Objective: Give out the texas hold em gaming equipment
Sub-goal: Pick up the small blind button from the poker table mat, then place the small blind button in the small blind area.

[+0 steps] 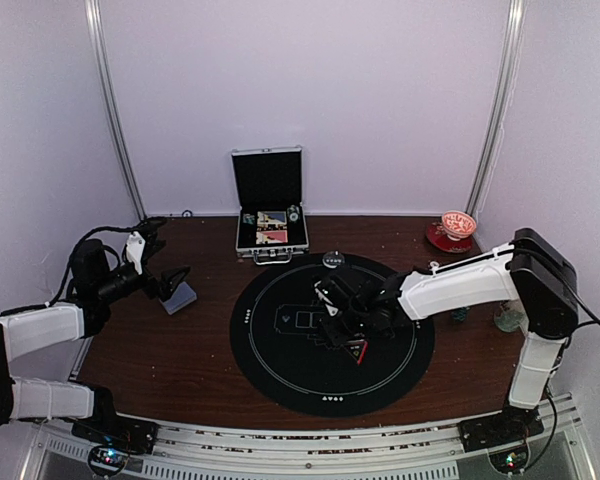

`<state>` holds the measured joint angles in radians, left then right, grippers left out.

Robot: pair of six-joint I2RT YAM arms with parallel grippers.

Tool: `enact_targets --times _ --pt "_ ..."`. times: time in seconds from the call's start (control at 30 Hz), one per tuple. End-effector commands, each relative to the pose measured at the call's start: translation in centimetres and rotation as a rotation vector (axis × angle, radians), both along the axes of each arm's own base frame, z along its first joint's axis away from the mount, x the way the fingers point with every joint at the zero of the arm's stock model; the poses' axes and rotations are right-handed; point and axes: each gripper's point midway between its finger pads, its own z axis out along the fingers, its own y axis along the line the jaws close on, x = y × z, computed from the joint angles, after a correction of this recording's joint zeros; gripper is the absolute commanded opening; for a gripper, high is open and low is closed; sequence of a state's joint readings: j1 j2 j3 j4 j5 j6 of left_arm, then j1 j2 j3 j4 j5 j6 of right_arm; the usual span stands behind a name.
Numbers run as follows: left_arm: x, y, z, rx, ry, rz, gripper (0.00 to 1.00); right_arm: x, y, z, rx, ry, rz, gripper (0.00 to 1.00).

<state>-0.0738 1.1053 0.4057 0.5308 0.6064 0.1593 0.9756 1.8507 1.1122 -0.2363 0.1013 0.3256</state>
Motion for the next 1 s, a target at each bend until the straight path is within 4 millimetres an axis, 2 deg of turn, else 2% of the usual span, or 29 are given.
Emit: enact_targets --times 0.0,0.17,0.33,0.53,0.83,0.97 --pt "0.2 0.1 1.1 -0.002 -0.059 0.001 0.98 2.6 -2.9 2.8 0.05 -0.081 -0.148 0.49" --pt "0.2 0.1 1.4 -0.002 -0.066 0.006 0.98 4.2 -7.7 3.8 0.077 -0.086 -0.289 0.49" --pt "0.1 0.2 1.7 -0.003 -0.074 0.011 0.98 3.9 -12.7 4.0 0.074 -0.087 -0.416 0.49" --pt "0.1 0.0 1.5 -0.006 -0.063 0.001 0.98 2.7 -17.8 1.5 0.029 -0.07 -0.523 0.5" --pt "0.1 0.2 1.6 -0.002 -0.07 0.012 0.98 3.3 -22.2 -0.2 -0.032 -0.084 -0.638 0.5" --pt "0.2 0.1 1.2 -0.003 -0.059 0.004 0.98 3.3 -22.2 -0.5 -0.026 -0.076 -0.64 0.5"
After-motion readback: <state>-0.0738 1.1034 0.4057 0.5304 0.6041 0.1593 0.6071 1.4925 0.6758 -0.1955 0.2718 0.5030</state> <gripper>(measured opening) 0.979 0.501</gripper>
